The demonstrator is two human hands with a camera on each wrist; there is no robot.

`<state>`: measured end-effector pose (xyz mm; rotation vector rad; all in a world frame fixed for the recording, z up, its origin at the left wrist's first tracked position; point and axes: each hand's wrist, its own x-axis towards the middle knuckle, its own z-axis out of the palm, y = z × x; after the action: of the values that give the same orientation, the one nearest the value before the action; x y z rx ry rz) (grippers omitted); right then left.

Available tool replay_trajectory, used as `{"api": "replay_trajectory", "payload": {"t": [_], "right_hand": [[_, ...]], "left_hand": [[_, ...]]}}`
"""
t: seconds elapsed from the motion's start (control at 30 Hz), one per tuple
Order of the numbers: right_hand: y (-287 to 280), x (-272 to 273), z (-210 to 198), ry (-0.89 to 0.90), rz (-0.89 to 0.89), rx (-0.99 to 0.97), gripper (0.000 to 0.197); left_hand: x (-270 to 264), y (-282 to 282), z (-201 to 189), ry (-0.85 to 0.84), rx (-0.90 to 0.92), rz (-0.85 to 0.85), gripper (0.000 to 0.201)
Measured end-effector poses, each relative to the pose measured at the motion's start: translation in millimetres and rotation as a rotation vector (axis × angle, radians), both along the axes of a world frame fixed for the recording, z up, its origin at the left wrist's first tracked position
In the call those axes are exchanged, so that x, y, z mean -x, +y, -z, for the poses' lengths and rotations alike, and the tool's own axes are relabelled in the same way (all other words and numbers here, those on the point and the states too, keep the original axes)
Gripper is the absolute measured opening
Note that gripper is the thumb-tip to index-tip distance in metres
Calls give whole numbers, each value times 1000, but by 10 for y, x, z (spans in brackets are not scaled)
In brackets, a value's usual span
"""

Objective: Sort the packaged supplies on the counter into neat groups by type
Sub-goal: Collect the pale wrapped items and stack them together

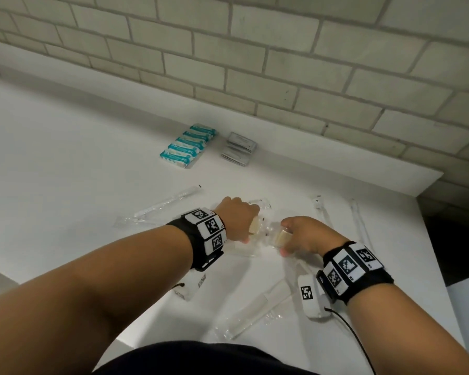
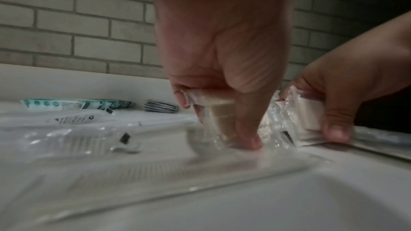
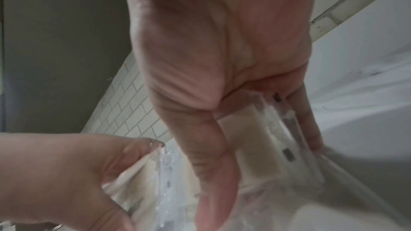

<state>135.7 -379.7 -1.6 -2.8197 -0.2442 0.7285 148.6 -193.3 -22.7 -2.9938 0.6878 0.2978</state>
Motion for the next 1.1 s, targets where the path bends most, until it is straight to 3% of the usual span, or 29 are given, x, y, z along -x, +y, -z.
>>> {"api": "replay_trajectory", "payload": {"t": [0.13,0.27,0.4,0.5,0.7,0.77,0.87,0.93,1.0,1.1], "right_hand": [[14,-72,-160,24,7,-68,30],[350,-227,-258,-225,77,-157,6],[859,-293,4,-156,-102,-157,8],[1022,-306,87,-115,-155,-45,26],[719,-216,-7,-78,-158,175,28],[657,-194,-154,-158,-25,-11,8],[687,-186,-377,-206,306,-677,9],[794,-172,-517,-165,430,-1013,19],[951,-143,-624,-148,494,-1215,20],[1113,-109,-710,-180,513,-1292,19]], "left_hand": [[63,239,-149,3,258,-156,52],[-84,858,-325,-3,497,-424,33],[-107,1369,-323,116,459,-706,40],[-14,1417,-172,219,469,-737,49],[175,1023,-74,458,687,-608,59],[142,937,-141,453,845,-600,50],[69,816,-343,567,1395,-617,48],[18,750,-469,707,1758,-568,46],[31,697,-605,803,1955,-475,34],[43,710,-643,871,2033,-391,41]]}}
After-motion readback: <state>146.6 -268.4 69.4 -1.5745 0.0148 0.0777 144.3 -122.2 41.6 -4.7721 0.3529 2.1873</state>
